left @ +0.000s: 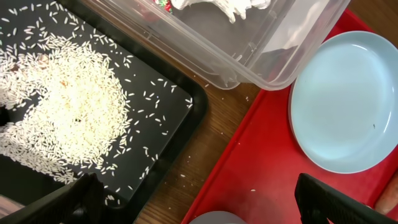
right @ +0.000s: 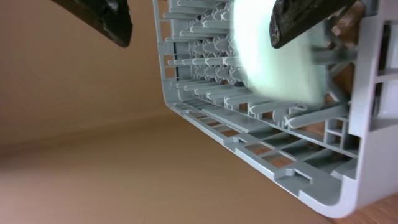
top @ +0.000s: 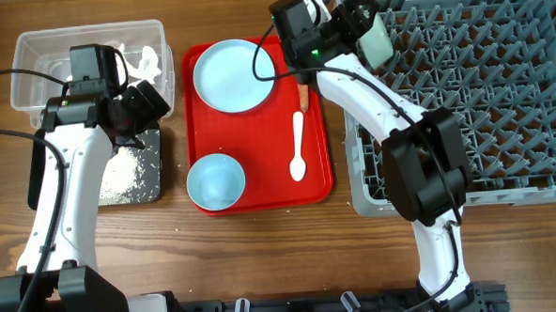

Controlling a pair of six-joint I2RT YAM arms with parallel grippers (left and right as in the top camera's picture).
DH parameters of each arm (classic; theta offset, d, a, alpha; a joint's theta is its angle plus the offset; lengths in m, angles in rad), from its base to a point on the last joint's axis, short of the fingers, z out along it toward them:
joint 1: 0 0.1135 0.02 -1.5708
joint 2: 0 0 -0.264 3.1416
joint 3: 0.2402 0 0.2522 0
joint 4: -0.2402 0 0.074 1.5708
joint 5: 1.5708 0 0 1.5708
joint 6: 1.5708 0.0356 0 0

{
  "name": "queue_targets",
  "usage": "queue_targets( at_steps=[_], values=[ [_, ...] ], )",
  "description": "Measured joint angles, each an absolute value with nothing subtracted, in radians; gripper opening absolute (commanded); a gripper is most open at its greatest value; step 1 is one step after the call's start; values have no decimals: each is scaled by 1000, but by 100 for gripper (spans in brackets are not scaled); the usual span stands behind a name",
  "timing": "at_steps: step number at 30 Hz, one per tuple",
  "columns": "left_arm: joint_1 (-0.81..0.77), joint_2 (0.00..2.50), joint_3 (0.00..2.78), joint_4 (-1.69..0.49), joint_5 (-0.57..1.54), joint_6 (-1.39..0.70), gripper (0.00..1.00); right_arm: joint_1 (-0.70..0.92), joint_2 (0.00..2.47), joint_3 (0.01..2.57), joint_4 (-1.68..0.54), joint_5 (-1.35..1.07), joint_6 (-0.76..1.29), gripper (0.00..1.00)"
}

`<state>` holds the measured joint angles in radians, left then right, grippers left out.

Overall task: Sort waste into correct bins and load items into the dishwasher rack
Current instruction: 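Withdraw the right gripper from the rack toward the red tray, then grasp the blue bowl rim on the red tray with the right gripper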

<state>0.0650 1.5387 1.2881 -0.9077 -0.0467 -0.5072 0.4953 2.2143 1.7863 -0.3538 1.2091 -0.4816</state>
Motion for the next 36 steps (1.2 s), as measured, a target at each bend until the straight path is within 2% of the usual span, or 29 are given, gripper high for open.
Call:
queue_targets(
  at_steps=[6, 10, 12, 15, 18, 22, 24, 26, 29, 30, 32, 36],
  values=[
    [65, 1539, 1288, -908, -47, -507, 100, 515, 2214, 1786, -354, 1203, -476, 82],
    [65, 1539, 1288, -908, -47, -507, 100, 538, 2208, 1786, -393, 1067, -390, 84],
    [65, 1539, 1288, -908, -47, -507, 100, 554, 2173, 1777, -482, 884, -305, 83],
    [65, 1539, 1288, -908, -46, -507, 100, 566, 2091, 1774, -597, 463, -161, 74],
    [65, 1539, 1288, -908, -46, -507, 100, 566, 2031, 1774, -664, 31, -22, 78],
    [65, 1539, 1288, -908, -47, -507, 100, 585, 2032, 1773, -767, -302, 204, 77],
    [65, 1539, 1288, -908, -46, -507, 100, 604, 2044, 1761, -781, -371, 289, 77],
    [65, 1539, 1288, -908, -46, -508, 100, 640, 2066, 1702, -787, -397, 412, 69],
    [65, 1539, 1288, -908, -46, -507, 100, 687, 2078, 1647, -779, -379, 513, 64],
    [65, 1539, 1288, -908, -47, -507, 100, 697, 2078, 1625, -779, -368, 539, 61],
    [65, 1539, 1288, -908, -46, -508, 100, 725, 2079, 1555, -767, -347, 611, 49],
    [65, 1539, 1288, -908, -47, -507, 100, 732, 2090, 1533, -762, -337, 671, 45]
  ],
)
